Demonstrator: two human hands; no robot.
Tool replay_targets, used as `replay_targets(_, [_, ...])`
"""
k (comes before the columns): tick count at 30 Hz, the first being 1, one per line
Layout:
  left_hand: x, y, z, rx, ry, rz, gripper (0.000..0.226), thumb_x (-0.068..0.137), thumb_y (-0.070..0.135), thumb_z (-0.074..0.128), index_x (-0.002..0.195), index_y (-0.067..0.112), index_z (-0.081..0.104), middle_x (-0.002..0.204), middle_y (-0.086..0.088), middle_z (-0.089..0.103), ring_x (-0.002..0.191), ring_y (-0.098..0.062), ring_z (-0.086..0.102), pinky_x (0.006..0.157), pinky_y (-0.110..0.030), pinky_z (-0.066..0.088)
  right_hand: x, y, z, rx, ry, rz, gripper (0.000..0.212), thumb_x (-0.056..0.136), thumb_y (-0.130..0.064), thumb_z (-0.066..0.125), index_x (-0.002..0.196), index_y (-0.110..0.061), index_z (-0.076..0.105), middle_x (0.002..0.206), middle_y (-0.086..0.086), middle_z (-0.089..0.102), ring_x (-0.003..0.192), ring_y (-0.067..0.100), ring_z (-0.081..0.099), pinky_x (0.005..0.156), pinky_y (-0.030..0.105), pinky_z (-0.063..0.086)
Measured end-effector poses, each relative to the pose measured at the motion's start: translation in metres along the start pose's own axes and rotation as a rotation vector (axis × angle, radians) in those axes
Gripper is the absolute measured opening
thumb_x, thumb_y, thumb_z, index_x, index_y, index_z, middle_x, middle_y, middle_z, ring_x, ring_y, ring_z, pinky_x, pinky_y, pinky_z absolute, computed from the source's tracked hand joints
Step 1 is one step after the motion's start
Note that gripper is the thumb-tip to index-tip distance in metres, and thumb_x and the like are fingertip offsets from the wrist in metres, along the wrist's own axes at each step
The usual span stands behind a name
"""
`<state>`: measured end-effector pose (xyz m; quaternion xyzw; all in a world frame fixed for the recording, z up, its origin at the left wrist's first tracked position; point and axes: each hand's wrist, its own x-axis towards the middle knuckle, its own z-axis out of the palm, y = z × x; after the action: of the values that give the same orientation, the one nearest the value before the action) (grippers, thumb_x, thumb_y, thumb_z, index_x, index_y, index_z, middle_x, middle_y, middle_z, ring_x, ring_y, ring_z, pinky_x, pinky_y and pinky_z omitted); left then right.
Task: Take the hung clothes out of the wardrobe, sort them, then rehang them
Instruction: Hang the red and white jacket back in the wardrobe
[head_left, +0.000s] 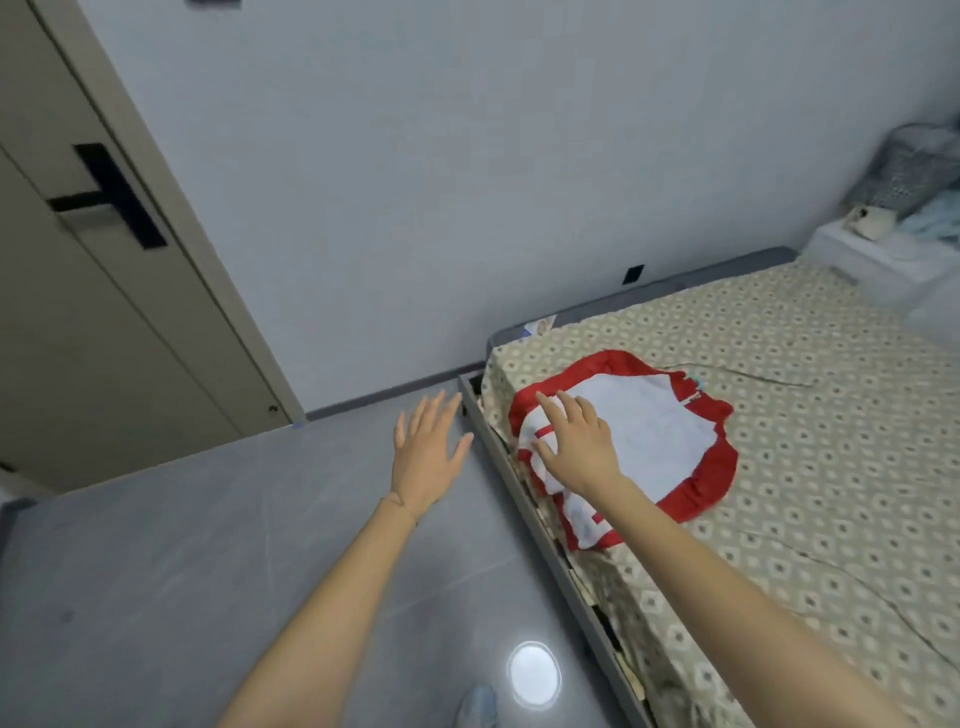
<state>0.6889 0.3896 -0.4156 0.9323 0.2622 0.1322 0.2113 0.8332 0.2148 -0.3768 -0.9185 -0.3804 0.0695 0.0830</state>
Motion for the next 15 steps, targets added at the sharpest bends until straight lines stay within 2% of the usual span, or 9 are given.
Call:
replay_targets(7, [0.089,0.04,0.051,0.016,-0.16,0.179,0.066,0.094,0.055,0.027,0.154,0.027,0.03,0.161,-0.002,0.027,0.15,-0.022,0.017,0.121,-0.05,0.005,0.031,0.069,-0.004,-0.006,0.023,0.212,0.065,0.098,-0.049,0.044,0.155,-0.03,0.017,0.162,0.007,0.017,0.149,0.032,0.014,0.117,0.048,0.019])
replay_targets(11, [0.137,0.072,0.087,0.044,-0.22,0.267,0.063,0.098,0.056,0.03,0.153,0.025,0.032,0.159,-0.003,0.03,0.149,-0.025,0.021,0.12,-0.052,0.008,0.05,0.116,-0.001,0.027,0.005,0.31,0.066,0.099,-0.047,0.044,0.156,-0.03,0.014,0.163,0.008,0.016,0.149,0.033,0.012,0.118,0.05,0.018])
replay_targets(15, [0.186,0.107,0.123,0.048,-0.225,0.33,0.074,0.092,0.064,0.017,0.151,0.024,0.036,0.156,-0.006,0.037,0.147,-0.028,0.028,0.119,-0.054,0.011,0.078,0.167,0.001,0.048,-0.004,0.369,0.066,0.099,-0.046,0.044,0.156,-0.028,0.015,0.162,0.01,0.016,0.149,0.034,0.012,0.118,0.051,0.019])
